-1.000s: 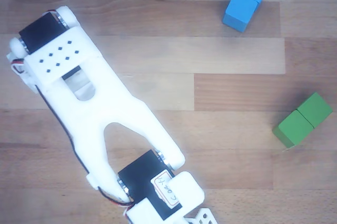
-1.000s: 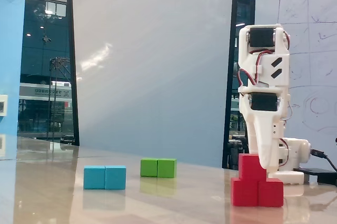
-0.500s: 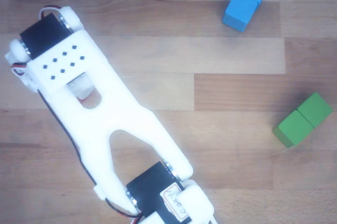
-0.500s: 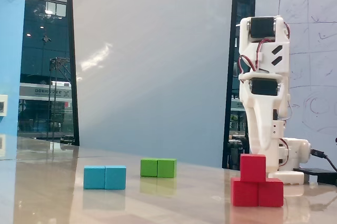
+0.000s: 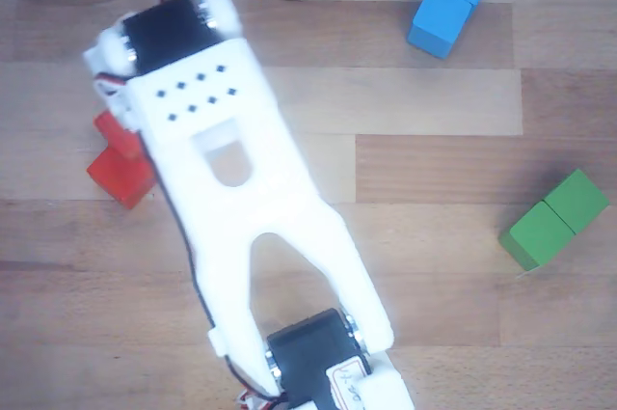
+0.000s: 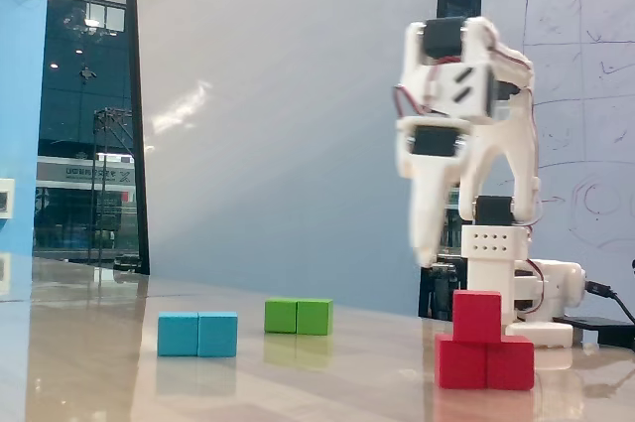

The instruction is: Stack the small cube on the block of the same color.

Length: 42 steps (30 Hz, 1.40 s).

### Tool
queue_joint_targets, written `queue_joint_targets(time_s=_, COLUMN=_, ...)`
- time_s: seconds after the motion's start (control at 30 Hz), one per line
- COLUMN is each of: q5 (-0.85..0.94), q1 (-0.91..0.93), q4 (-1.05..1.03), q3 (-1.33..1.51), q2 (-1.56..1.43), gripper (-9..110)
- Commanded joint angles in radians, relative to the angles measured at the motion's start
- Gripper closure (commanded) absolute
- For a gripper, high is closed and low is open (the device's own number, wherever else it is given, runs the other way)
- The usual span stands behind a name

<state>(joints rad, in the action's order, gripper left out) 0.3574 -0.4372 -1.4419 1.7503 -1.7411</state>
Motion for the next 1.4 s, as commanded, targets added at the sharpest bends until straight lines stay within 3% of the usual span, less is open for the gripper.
queue_joint_targets(time_s=0.0, q5=0.043, q1=0.143, q4=-0.002, q3=-0.080, q2=-0.100, gripper=67)
queue_joint_targets(time_s=0.17, q5=0.031, q1=0.311, q4=0.021, q3=-0.080, q2=-0.123, gripper=67)
queue_joint_targets(time_s=0.47, q5=-0.147, q1=0.491, q4=0.198, q3=0.049, q2=-0.204, gripper=69)
queue_joint_targets(time_s=0.7, q5=-0.230, q1=0.505, q4=0.301, q3=0.308, q2=-0.385, gripper=83)
queue_joint_targets(time_s=1.1, q5=-0.230, q1=0.517, q4=0.296, q3=0.703, q2=-0.759, gripper=101)
queue_joint_targets(time_s=1.37, q5=-0.232, q1=0.515, q4=0.296, q3=0.905, q2=-1.040, gripper=101)
